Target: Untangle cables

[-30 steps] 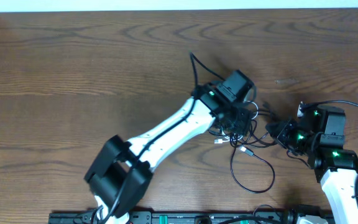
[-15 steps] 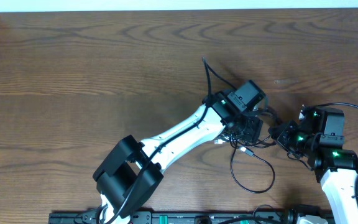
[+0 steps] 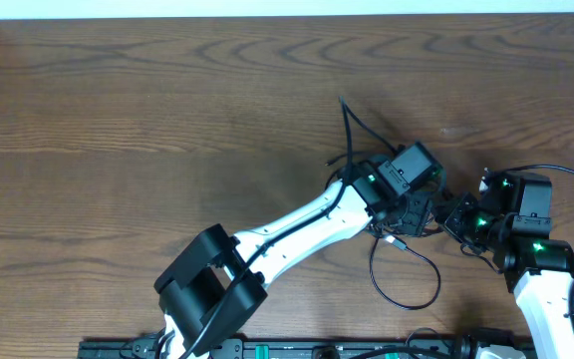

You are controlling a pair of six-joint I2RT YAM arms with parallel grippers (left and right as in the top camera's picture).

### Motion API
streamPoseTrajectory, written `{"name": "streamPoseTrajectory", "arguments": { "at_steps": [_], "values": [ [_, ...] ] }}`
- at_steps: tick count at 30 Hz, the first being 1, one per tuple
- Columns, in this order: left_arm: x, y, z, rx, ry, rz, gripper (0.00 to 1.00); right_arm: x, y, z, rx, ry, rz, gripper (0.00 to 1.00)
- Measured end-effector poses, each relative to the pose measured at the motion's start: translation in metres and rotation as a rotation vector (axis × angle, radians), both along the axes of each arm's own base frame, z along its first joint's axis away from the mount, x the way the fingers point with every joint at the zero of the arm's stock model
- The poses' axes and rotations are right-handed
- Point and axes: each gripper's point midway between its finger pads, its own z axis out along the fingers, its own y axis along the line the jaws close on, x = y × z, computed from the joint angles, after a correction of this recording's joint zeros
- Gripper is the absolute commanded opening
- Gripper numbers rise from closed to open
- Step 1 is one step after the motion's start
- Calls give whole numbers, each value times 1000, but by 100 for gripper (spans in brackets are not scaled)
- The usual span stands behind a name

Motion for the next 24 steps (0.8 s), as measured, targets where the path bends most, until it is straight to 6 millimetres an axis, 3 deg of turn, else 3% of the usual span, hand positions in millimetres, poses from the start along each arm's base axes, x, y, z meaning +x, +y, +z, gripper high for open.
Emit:
{"name": "streamPoseTrajectory", "arguments": {
  "at_steps": [3, 7, 12, 15, 16, 21, 24],
  "values": [
    [1, 0, -4, 9, 2, 17, 65, 0, 0, 0, 0, 0, 0, 1],
    [2, 3, -27, 57, 27, 35, 65, 0, 0, 0, 0, 1, 0, 1],
    [0, 8, -60, 122, 62, 43, 29, -1, 0, 0, -2, 3, 2, 1],
    [-1, 7, -61, 127, 53, 15, 19, -1, 0, 0, -6, -1, 9, 1],
    [-1, 7, -60, 126, 47, 5, 8, -1, 0, 0, -9, -3, 14, 1],
    [-2, 17, -56, 151, 40, -38, 8, -4, 0, -2, -35, -10, 55, 1],
    [4, 23, -39, 135, 24, -30, 8, -6, 1, -4, -45, -7, 72, 1]
  ]
}}
